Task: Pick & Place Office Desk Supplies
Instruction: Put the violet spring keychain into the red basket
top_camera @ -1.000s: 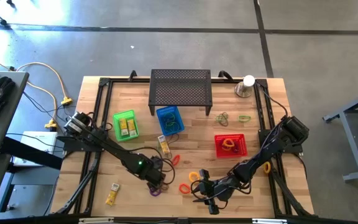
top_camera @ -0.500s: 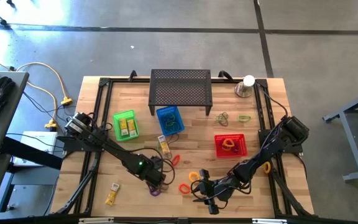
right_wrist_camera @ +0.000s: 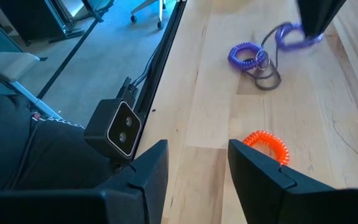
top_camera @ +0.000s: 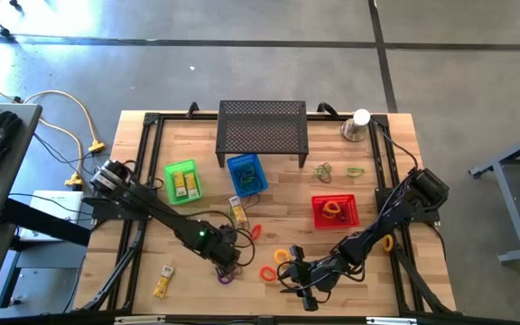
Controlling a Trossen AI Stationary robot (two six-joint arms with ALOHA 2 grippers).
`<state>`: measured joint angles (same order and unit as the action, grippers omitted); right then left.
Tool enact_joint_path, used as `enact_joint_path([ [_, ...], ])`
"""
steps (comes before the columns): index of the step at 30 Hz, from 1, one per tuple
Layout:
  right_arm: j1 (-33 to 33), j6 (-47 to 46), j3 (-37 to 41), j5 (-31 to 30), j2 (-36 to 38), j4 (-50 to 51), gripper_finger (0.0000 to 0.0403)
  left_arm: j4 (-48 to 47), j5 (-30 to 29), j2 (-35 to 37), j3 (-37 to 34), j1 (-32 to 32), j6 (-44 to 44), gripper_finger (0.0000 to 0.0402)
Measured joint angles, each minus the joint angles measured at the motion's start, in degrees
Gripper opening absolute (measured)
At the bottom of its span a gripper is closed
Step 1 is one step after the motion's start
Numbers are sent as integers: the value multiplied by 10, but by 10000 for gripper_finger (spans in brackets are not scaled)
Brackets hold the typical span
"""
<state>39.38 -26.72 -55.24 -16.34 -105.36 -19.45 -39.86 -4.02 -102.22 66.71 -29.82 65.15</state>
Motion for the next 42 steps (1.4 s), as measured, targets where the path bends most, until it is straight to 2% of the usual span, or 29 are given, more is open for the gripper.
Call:
enact_joint_path([
  [4,0,0,0,0,0,0,155,0,-56,35,27,0,-31,3],
  [8,0,0,0,0,0,0,155,26,-159,58,52,0,-93,3],
  [11,0,2,0,0,0,0,155,81,-228,61,58,0,-159,2],
  [14,0,-6,0,-15,0,-1,155,162,-257,50,58,0,-236,2],
  [16,0,-33,0,-50,0,-8,155,203,-287,40,59,0,-270,2],
  [23,0,-119,0,-250,0,-15,155,277,-415,-7,59,-4,-353,1],
  [26,-1,-148,0,-290,0,2,155,316,-437,-27,59,-4,-382,1],
  [32,-11,-152,0,-302,0,-3,155,343,-461,-40,59,-4,-413,1],
  [39,-44,-152,0,-297,0,-5,155,362,-465,-42,59,-2,-427,1],
  [42,-54,-128,0,-259,0,-13,155,360,-465,-42,59,-2,-427,1],
])
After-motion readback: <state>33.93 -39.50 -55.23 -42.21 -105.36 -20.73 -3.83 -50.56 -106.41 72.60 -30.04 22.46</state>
